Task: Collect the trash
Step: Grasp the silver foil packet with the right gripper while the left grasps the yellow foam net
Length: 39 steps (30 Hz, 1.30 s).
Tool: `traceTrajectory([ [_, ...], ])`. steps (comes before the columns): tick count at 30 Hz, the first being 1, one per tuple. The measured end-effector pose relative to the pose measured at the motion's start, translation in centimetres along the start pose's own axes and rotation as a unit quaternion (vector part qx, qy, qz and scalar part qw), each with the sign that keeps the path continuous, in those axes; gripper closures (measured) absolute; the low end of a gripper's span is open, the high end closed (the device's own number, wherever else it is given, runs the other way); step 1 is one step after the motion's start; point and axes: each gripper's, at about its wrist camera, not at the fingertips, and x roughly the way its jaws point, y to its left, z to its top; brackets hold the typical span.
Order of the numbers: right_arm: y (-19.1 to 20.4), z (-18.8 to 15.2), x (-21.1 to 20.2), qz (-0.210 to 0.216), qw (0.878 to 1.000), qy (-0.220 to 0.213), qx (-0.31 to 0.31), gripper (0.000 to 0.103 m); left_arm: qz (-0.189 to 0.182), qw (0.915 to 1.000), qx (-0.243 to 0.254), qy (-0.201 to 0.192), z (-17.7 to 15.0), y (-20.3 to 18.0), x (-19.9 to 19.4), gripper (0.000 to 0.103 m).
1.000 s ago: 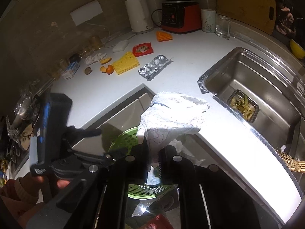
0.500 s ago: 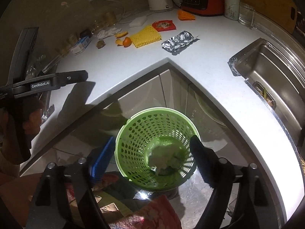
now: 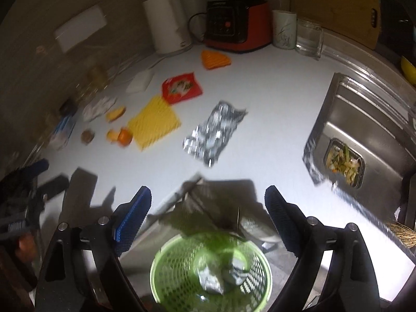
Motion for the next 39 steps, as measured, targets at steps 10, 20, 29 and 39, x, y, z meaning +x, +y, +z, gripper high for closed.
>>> traceTrajectory([
  [10, 0.2, 6.1, 10.1, -0.077, 0.992, 0.020, 0.102, 0.015, -0.046, 0.9983, 0.032, 0.011, 3.6, 1.0, 4.7, 0.008],
  [20, 1.1, 6.1, 13.8, -0.125, 0.987, 0.055, 0.090, 0.023, -0.076, 0.9923, 0.097, 0.017, 5.8, 0.4, 9.3, 0.008],
  [29, 0.5, 6.0, 13.3, -0.116, 0.989, 0.060, 0.075, 0.053, -0.113, 0.9789, 0.163, 0.051, 8.5, -1.7, 14.6, 0.008],
  [39, -1.1, 6.0, 10.0, -0.084, 0.991, 0.042, 0.093, 0.053, -0.088, 0.9664, 0.223, 0.092, 8.8, -3.9, 19.2, 0.019],
])
